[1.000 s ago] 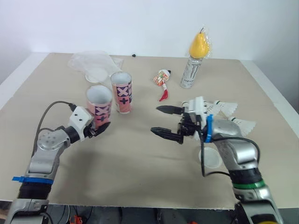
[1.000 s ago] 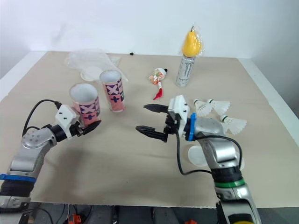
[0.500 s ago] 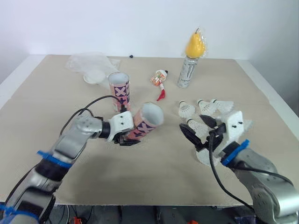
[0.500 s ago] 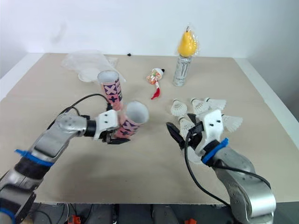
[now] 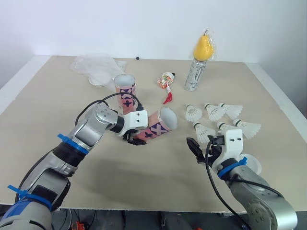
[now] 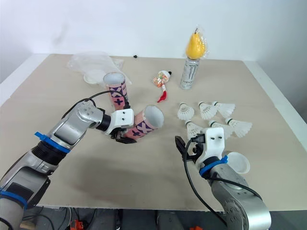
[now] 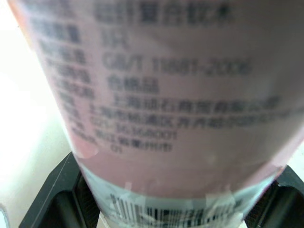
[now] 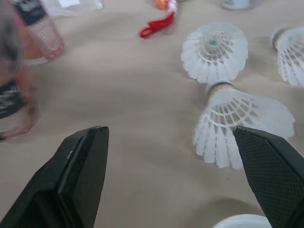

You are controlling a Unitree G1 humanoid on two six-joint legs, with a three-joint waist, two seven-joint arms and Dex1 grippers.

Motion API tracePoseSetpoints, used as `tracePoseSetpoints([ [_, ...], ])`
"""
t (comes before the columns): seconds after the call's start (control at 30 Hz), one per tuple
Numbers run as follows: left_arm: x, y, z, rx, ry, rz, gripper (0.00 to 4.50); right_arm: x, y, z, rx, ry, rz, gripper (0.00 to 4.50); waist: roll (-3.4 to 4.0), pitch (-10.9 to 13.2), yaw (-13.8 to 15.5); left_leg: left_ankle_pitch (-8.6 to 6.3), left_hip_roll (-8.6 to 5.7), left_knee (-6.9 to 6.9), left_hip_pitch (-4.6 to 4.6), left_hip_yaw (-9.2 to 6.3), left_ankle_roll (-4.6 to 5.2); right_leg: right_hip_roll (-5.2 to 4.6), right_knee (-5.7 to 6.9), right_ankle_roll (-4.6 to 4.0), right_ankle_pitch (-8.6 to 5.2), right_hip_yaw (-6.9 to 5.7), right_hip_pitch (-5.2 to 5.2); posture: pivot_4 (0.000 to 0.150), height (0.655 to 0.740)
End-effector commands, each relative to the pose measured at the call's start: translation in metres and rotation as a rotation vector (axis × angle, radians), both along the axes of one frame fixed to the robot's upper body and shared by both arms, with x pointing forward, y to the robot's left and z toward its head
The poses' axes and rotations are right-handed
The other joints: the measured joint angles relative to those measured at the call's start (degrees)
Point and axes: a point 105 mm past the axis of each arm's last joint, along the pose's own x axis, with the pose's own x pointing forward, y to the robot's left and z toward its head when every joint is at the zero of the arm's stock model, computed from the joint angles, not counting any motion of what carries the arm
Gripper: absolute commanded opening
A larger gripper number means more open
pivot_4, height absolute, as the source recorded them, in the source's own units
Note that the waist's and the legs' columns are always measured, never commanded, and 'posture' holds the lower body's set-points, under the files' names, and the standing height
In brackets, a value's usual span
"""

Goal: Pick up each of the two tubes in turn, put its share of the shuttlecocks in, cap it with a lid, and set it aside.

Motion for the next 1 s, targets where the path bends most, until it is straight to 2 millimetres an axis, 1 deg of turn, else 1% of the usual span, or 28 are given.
tracePoseSetpoints([
  [0.03,-0.005,-0.008,0.004,-0.010,-0.017,-0.027,3.37,0.009,-0.006,0.008,0.003,-0.047,-0.027,4.50,0.00,0.00,0.01,0.00,-0.01,0.00,0.00,-0.01,0.00,0.00,0.00,0.01,-0.01,0.00,0.01,0.150,0.7400],
  [0.1,-0.006,-0.008,0.004,-0.018,-0.019,-0.019,3.37,0.016,-0.008,0.007,0.010,-0.045,-0.029,4.50,0.01,0.00,0.00,0.00,-0.02,0.00,0.00,-0.02,0.00,0.00,0.00,0.02,-0.01,0.01,0.02,0.150,0.7400],
  [0.2,-0.006,-0.008,0.005,-0.024,-0.024,-0.009,3.37,0.023,-0.005,0.004,0.013,-0.030,-0.001,4.50,0.01,0.00,0.05,0.00,-0.04,-0.01,-0.01,-0.07,0.01,0.01,0.00,0.04,-0.03,0.00,0.03,0.150,0.7400],
  [0.47,-0.004,-0.006,0.001,-0.031,-0.027,0.031,3.37,0.043,-0.007,0.000,-0.012,-0.017,-0.021,4.50,0.03,-0.01,0.09,0.01,-0.18,-0.01,-0.06,-0.26,0.02,-0.03,0.01,0.17,-0.11,-0.02,0.10,0.150,0.7400],
  [0.7,-0.003,-0.002,-0.001,-0.039,-0.026,0.055,3.37,0.054,-0.003,-0.001,-0.009,-0.007,-0.065,4.50,0.04,-0.02,0.08,0.02,-0.23,-0.01,-0.06,-0.35,0.04,-0.03,0.01,0.19,-0.11,-0.03,0.15,0.150,0.7400],
  [0.83,0.000,-0.001,-0.001,-0.037,-0.033,0.066,3.37,0.056,-0.005,-0.002,-0.026,0.000,-0.085,4.50,0.05,-0.02,0.08,0.02,-0.25,-0.01,-0.06,-0.39,0.04,-0.03,0.01,0.24,-0.10,-0.04,0.17,0.150,0.7400],
  [0.93,-0.001,-0.002,-0.001,-0.041,-0.031,0.068,3.32,0.056,-0.007,-0.001,-0.040,0.000,-0.104,3.67,0.05,-0.02,0.08,0.02,-0.26,-0.01,-0.06,-0.39,0.04,-0.03,0.01,0.26,-0.10,-0.04,0.18,0.150,0.7400],
  [0.97,-0.001,-0.003,-0.002,-0.043,-0.030,0.067,3.32,0.057,-0.008,-0.001,-0.048,-0.001,-0.114,3.27,0.05,-0.02,0.08,0.02,-0.26,-0.01,-0.06,-0.40,0.04,-0.03,0.01,0.25,-0.10,-0.04,0.18,0.150,0.7400],
  [1.0,-0.001,-0.003,-0.002,-0.044,-0.030,0.067,3.32,0.057,-0.009,-0.001,-0.053,-0.001,-0.119,2.77,0.05,-0.02,0.08,0.02,-0.26,-0.01,-0.06,-0.40,0.05,-0.03,0.01,0.25,-0.10,-0.04,0.18,0.150,0.7400],
])
